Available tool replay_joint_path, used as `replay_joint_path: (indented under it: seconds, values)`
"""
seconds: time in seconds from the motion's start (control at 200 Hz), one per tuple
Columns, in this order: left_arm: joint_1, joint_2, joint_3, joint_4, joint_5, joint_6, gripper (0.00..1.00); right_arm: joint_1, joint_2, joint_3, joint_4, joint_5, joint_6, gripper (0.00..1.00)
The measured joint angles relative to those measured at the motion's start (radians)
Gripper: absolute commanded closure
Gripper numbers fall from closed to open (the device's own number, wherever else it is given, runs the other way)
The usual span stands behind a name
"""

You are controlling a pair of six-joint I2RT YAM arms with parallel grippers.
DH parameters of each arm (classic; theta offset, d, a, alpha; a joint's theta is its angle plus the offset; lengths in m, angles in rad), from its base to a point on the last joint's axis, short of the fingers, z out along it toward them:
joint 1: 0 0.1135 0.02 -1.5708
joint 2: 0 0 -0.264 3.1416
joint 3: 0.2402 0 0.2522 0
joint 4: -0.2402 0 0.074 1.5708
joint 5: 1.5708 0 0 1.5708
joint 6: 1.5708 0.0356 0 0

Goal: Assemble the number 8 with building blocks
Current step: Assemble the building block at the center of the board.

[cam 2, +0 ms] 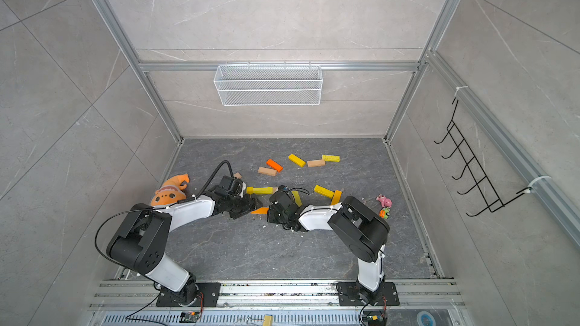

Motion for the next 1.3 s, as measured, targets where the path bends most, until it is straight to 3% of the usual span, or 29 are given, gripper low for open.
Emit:
replay_joint_path:
  seconds: [1.303]
  values:
    - [-0.031,0.045,0.065,0.005,-0.028,0.0,0.18,-0.056,0.008,-0.003,0.029,-0.029,0.014,0.78]
